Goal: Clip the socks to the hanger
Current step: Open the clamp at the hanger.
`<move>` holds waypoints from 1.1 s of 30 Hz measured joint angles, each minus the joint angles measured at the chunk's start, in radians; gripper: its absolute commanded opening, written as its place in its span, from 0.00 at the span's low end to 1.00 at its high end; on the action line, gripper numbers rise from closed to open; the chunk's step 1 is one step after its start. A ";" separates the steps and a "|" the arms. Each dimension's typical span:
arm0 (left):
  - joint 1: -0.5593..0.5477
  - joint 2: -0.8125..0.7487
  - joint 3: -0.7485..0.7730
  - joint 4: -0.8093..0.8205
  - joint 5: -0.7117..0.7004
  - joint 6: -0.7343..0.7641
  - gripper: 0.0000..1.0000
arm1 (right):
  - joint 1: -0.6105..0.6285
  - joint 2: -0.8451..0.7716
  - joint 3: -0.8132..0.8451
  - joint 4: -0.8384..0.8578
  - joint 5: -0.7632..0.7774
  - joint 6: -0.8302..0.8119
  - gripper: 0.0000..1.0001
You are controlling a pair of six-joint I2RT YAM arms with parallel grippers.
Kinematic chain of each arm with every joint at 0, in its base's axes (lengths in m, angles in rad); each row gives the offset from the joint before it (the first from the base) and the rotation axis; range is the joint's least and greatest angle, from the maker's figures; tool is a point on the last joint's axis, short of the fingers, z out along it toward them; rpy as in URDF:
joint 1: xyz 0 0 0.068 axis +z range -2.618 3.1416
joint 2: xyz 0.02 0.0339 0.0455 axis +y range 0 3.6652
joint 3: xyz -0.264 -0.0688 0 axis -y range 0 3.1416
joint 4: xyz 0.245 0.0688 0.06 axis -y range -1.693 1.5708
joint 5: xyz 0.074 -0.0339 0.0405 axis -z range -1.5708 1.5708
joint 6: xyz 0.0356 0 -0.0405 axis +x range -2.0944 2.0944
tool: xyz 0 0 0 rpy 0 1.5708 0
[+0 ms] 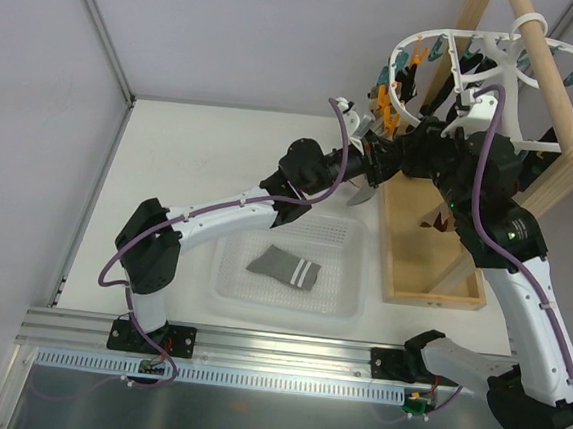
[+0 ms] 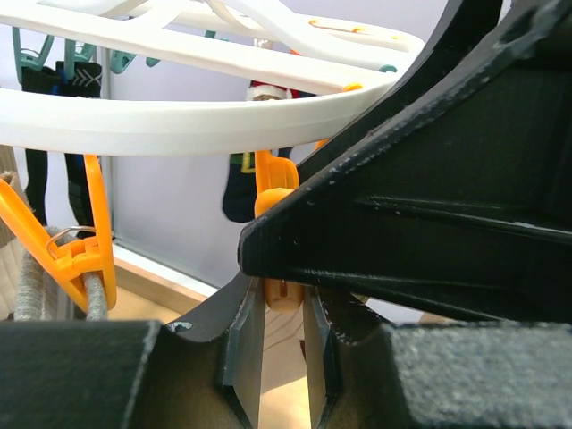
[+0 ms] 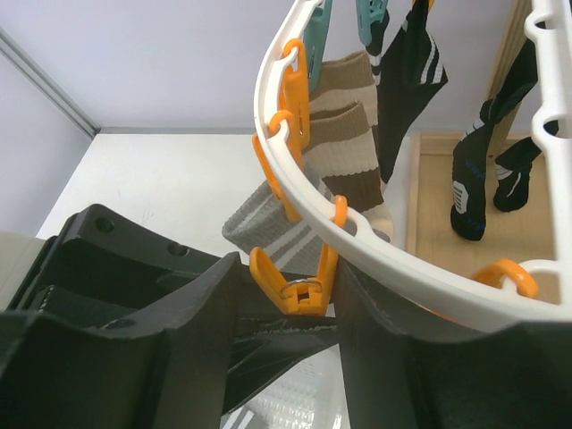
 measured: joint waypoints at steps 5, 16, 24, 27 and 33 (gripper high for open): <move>0.000 0.000 -0.002 -0.006 -0.016 0.006 0.00 | 0.000 -0.001 -0.023 0.030 0.027 -0.003 0.30; -0.001 -0.010 -0.024 -0.006 -0.009 0.024 0.50 | 0.000 -0.003 -0.044 0.057 0.045 -0.016 0.01; -0.025 -0.237 -0.249 -0.100 0.002 0.076 0.79 | -0.002 -0.003 -0.066 0.079 0.060 -0.024 0.01; -0.016 -0.372 -0.317 -0.189 -0.023 0.079 0.85 | -0.002 -0.003 -0.066 0.080 0.059 -0.023 0.01; 0.079 -0.561 -0.369 -0.497 -0.101 0.003 0.85 | -0.002 -0.007 -0.066 0.079 0.061 -0.024 0.01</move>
